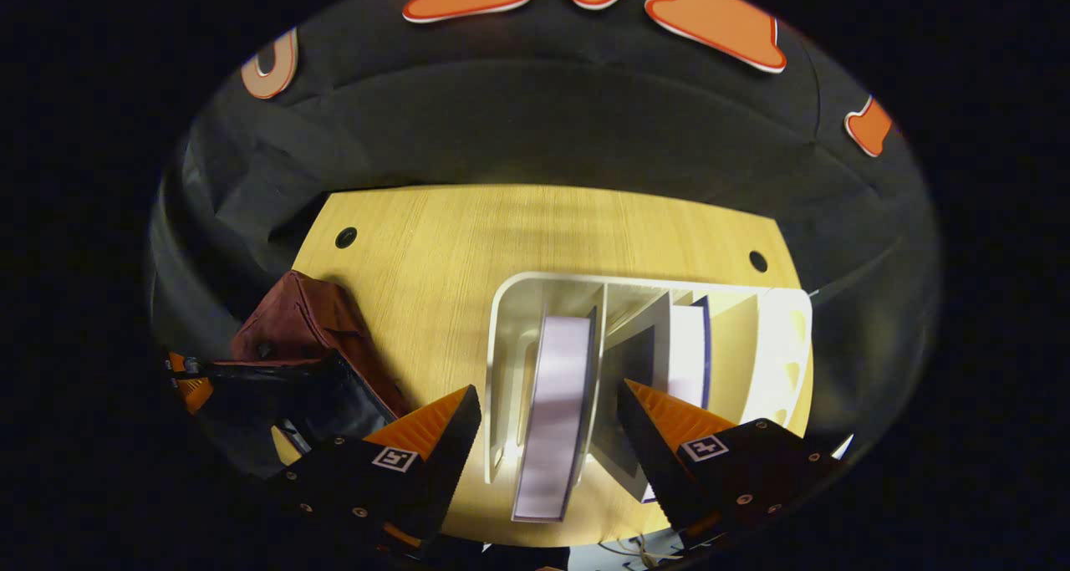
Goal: Open the schoolbag, grab two books from the bookshelf and put them into the schoolbag.
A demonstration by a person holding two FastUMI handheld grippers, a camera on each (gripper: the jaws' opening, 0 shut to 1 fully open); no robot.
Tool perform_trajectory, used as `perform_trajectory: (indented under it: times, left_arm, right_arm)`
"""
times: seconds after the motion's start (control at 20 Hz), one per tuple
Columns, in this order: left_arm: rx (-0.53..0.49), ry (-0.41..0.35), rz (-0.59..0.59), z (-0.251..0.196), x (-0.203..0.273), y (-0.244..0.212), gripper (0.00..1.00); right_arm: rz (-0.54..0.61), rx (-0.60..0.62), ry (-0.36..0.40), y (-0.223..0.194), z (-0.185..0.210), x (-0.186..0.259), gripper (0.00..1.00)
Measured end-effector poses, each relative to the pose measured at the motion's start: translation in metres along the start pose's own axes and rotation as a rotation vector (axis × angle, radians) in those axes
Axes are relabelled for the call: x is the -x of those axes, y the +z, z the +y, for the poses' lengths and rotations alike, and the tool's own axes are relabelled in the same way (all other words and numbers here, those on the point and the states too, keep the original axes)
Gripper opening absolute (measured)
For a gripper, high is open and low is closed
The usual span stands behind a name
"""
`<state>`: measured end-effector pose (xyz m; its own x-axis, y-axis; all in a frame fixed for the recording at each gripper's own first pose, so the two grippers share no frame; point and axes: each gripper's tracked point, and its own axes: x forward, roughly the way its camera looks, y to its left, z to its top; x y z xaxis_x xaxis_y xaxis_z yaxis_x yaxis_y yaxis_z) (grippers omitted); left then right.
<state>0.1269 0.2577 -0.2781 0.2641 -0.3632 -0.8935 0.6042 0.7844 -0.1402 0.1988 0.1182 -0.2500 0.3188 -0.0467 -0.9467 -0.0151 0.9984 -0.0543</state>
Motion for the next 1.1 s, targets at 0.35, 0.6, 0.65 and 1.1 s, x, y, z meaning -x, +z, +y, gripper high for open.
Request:
perform_trajectory:
  times: [0.35,0.6,0.65,1.1]
  left_arm:
    - [0.028,-0.055,0.029,0.009,-0.004,-0.006,0.05]
    - [0.032,-0.049,0.031,0.009,-0.005,-0.005,0.05]
    - [0.033,-0.048,0.029,0.01,-0.004,-0.006,0.05]
    - [0.06,-0.046,0.037,0.01,-0.01,-0.011,0.05]
  right_arm:
    - [0.193,-0.011,-0.039,-0.023,0.001,-0.036,0.8]
    - [0.291,-0.044,-0.065,-0.034,0.003,-0.046,0.48]
    - [0.286,-0.039,-0.07,-0.033,0.0,-0.047,0.45]
    - [0.226,-0.096,-0.01,-0.015,-0.007,0.009,0.42]
